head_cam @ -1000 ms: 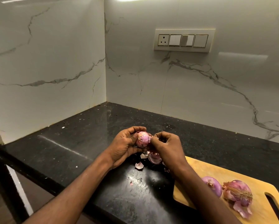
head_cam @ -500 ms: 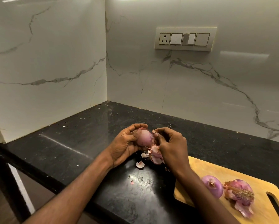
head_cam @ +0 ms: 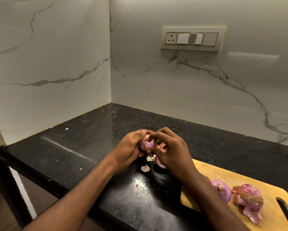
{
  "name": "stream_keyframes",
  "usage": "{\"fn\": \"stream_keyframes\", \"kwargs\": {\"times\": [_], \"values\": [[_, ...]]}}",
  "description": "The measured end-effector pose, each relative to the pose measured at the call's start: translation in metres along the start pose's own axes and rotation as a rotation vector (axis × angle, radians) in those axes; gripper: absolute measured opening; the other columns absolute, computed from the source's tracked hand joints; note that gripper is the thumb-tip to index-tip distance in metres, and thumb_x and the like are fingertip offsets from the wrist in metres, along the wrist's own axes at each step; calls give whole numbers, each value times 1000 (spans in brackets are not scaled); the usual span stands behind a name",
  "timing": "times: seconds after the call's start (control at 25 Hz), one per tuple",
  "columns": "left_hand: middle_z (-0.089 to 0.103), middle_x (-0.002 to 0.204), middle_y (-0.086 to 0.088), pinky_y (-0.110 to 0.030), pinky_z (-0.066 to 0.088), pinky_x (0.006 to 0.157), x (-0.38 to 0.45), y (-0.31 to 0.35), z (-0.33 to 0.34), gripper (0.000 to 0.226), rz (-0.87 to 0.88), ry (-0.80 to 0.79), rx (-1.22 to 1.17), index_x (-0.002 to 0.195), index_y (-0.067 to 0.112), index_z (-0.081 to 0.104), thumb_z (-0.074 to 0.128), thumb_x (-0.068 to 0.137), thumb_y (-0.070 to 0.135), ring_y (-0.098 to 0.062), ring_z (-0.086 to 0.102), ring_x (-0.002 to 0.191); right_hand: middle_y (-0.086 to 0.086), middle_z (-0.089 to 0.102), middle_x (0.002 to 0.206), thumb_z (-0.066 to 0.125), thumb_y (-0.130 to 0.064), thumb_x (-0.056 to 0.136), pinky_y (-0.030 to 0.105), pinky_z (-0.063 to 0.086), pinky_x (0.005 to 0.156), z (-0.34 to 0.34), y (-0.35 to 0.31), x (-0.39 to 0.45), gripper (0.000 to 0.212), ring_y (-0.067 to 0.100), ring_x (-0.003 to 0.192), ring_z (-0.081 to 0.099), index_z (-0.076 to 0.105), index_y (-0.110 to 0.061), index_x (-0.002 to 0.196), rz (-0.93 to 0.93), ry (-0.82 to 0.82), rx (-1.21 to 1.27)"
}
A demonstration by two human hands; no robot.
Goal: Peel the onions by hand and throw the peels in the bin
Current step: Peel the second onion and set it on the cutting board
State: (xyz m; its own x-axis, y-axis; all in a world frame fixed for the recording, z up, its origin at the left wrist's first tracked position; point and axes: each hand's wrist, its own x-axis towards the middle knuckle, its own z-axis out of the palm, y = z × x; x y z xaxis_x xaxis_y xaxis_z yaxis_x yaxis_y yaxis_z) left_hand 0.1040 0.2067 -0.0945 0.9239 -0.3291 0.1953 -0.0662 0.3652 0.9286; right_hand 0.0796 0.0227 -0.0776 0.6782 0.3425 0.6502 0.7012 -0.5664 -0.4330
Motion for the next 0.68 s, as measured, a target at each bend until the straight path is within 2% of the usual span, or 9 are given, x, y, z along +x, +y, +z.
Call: {"fn": "stream_keyframes", "kwargs": {"times": [0.16,0.32,0.48,0.68], "values": [[67,106,-18,-22,40,52,1,-3,0,38,-2,10,42,124,0,65,42,111,28,-17,57,75,-20,55,110,83,-18,85,31,58,78,3,-1,2,40,4,93,61,69,-30,121,3,-38,-49],[68,106,-21,-24,41,54,2,-5,-1,39,-2,33,80,123,-1,64,42,112,29,-21,57,78,-22,51,109,86,-28,83,26,58,77,5,-1,2,37,2,93,60,65,-31,114,16,-61,-46],[66,101,-17,-18,41,47,3,-7,1,41,8,57,101,126,-5,59,42,112,29,-16,53,69,-18,54,109,83,-21,85,29,59,78,7,-1,2,40,4,91,60,66,-26,121,16,-24,-75],[67,99,-13,-24,35,49,2,-9,0,37,21,74,205,119,5,65,42,112,33,-15,52,67,-16,56,108,81,-15,86,31,59,79,8,-2,1,39,5,91,60,69,-24,122,16,-5,-85]]}}
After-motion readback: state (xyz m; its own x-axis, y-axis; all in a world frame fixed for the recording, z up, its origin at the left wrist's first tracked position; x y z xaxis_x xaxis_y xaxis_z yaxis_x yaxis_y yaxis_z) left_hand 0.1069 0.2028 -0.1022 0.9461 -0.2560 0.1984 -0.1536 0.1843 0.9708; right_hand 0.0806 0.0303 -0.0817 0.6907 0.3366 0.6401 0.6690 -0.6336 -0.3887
